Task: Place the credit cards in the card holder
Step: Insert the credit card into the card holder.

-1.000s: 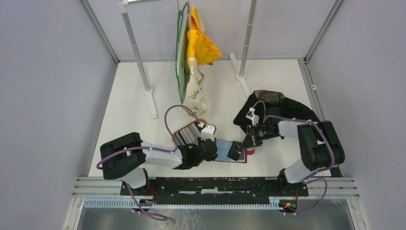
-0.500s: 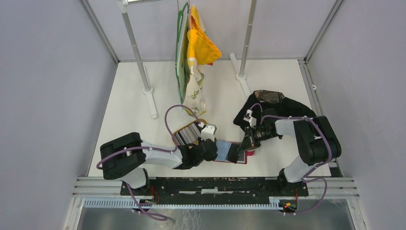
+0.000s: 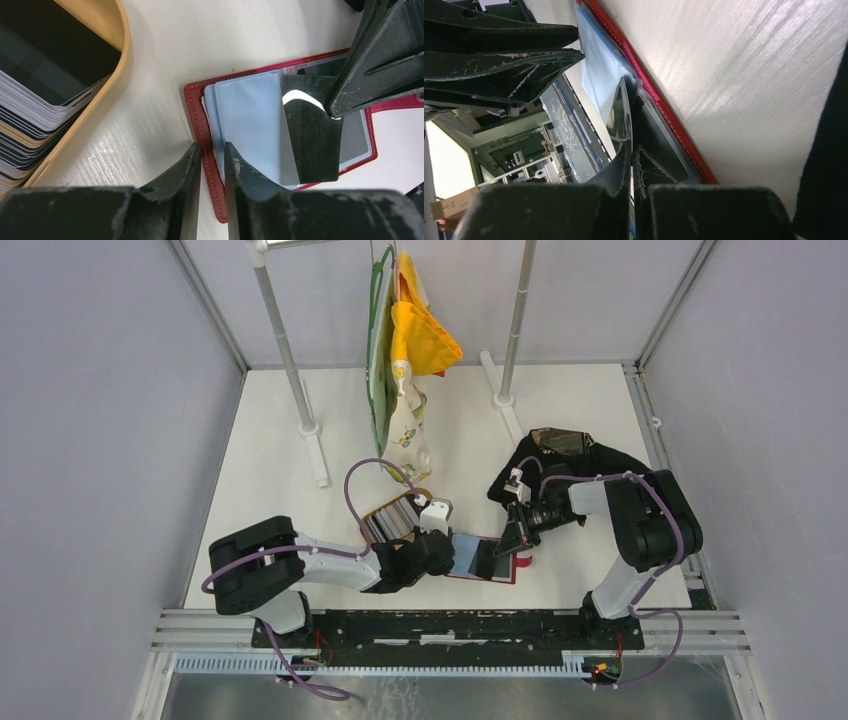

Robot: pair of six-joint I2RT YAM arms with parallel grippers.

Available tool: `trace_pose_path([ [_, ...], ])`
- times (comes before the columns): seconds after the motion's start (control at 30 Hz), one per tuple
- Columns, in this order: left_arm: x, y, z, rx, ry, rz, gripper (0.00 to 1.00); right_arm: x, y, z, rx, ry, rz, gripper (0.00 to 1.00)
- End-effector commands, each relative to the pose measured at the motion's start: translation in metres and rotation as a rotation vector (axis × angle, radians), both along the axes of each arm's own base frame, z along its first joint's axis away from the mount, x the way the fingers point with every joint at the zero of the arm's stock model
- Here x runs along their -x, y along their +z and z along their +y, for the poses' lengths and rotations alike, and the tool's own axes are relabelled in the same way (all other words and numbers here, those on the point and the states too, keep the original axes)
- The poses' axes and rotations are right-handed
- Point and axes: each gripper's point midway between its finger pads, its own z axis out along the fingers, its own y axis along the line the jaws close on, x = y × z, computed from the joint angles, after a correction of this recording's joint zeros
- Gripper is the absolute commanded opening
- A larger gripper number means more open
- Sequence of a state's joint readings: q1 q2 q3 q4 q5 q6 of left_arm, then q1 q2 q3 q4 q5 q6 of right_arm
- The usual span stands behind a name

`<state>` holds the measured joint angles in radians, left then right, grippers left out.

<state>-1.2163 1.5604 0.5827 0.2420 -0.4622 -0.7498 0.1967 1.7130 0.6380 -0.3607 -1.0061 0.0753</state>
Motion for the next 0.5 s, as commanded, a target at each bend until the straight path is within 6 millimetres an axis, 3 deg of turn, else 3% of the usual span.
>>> trace_pose_path([
  [0.0, 0.004, 0.004, -0.013, 0.016, -0.063, 0.002, 0.28, -0.005, -0.005, 0.001, 0.029, 0.003, 0.01, 0.02],
  [0.47, 0.008, 0.005, -0.026, 0.045, -0.12, 0.007, 0.29, -0.005, -0.005, 0.006, 0.014, 0.035, 0.021, 0.03],
])
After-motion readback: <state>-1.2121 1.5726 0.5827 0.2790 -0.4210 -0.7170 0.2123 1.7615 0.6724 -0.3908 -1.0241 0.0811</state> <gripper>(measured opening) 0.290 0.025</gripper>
